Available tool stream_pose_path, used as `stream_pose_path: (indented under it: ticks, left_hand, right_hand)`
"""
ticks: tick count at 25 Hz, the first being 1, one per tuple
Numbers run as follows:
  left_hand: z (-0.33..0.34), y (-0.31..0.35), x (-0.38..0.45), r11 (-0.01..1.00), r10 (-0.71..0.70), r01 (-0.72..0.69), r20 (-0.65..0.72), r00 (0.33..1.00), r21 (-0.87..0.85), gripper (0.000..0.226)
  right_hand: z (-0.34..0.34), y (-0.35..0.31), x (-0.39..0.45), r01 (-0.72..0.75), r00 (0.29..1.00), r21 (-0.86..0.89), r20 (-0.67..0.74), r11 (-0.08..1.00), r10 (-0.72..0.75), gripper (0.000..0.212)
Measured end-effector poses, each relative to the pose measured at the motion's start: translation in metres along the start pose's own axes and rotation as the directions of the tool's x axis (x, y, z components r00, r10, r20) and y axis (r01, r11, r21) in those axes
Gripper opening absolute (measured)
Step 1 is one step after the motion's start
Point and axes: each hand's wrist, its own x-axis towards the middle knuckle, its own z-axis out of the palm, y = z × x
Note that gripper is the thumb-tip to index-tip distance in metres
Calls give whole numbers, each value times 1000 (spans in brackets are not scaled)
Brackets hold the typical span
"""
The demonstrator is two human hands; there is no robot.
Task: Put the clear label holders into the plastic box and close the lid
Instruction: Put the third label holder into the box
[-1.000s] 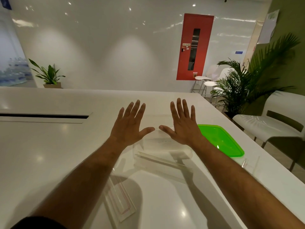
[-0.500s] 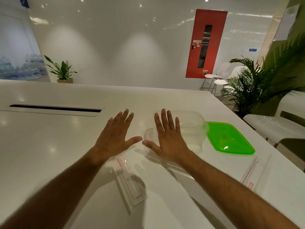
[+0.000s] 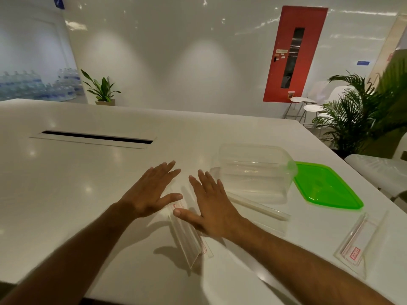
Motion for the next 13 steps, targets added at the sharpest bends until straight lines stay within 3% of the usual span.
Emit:
stream_pose_path:
  ticks: [2, 6, 9, 13]
  left_hand:
    - [-3, -1, -3, 998, 37, -35, 39, 999, -47, 78]
    - [-5, 3, -5, 994, 35, -24, 100, 994, -107, 67]
    - [-4, 8, -4, 991, -20, 34, 104, 994, -127, 66]
    - [-3, 22, 2, 965, -190, 202, 81, 978, -167, 78]
  right_hand:
    - [0, -6, -1, -39, 999, 39, 24, 998, 38, 91]
    - [5, -15, 0, -197, 973, 269, 174, 943, 153, 38]
    - [5, -15, -3, -307, 944, 498, 264, 811, 196, 27]
    - [8, -19, -6, -390, 918, 710, 247, 586, 311, 27]
